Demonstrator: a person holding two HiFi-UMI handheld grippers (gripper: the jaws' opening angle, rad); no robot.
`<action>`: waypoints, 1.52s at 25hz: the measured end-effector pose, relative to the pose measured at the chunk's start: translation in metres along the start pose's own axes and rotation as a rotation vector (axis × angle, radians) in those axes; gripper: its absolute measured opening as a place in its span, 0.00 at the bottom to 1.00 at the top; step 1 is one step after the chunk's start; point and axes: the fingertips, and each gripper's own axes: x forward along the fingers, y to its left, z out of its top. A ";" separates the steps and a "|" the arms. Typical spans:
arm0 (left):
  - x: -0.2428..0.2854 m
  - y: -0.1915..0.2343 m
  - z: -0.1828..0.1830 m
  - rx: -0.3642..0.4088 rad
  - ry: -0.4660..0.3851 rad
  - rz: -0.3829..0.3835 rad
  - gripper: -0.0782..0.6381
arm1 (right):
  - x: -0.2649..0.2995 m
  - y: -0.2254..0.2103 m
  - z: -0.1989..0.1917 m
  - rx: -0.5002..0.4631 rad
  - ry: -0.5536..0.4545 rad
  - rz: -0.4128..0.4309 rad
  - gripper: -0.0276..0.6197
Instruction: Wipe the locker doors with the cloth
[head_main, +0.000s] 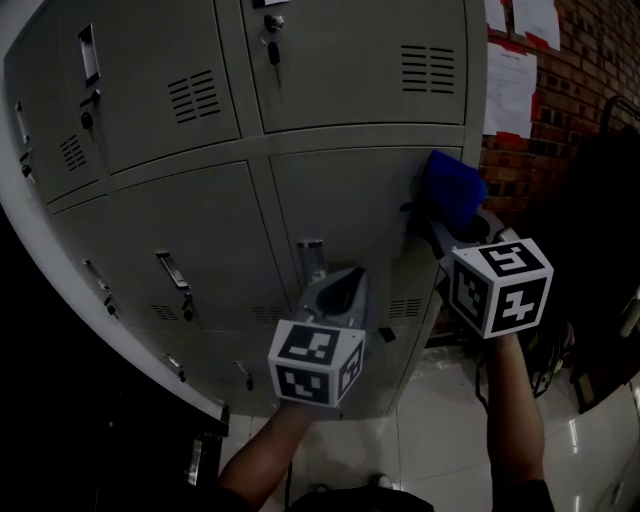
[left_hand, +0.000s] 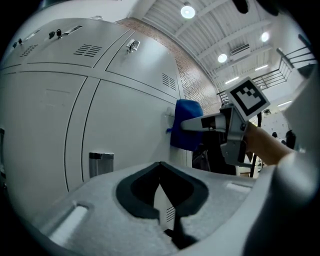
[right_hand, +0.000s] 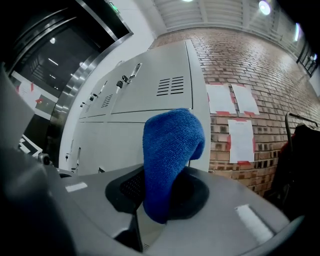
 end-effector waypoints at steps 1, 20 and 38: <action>-0.001 0.001 0.000 0.000 -0.001 0.005 0.11 | -0.002 0.003 0.001 -0.002 -0.007 0.003 0.17; -0.074 0.083 -0.012 0.043 -0.009 0.244 0.11 | 0.045 0.188 -0.040 0.007 -0.013 0.320 0.17; -0.037 0.044 -0.018 0.029 -0.002 0.127 0.11 | 0.036 0.130 -0.070 -0.026 0.013 0.207 0.17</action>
